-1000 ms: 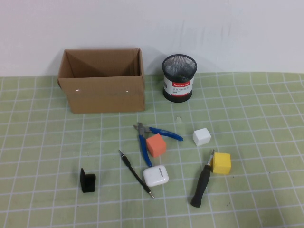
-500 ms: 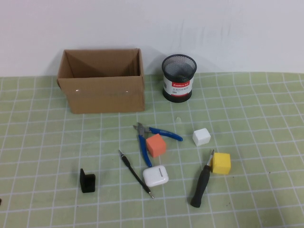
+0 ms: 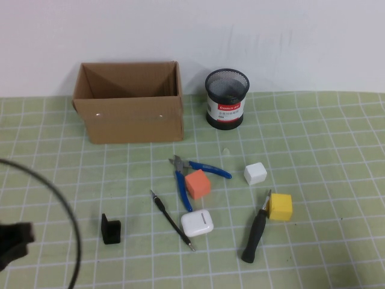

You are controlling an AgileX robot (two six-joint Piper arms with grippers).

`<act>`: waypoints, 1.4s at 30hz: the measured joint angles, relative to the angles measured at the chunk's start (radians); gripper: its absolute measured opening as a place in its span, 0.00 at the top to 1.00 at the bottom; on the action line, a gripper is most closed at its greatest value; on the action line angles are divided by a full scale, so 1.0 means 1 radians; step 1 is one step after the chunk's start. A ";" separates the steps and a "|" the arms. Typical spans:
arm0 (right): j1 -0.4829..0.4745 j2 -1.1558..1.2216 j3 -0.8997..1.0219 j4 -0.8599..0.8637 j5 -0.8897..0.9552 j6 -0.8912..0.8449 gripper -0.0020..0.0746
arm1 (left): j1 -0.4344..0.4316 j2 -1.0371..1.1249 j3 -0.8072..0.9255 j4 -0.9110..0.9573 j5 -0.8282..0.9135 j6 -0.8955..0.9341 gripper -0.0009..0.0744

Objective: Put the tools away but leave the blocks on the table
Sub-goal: Pick up the long Screwdriver from the table

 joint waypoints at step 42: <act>0.000 0.000 0.000 0.000 0.000 0.000 0.99 | -0.501 1.138 -0.691 0.176 -0.075 -0.236 0.43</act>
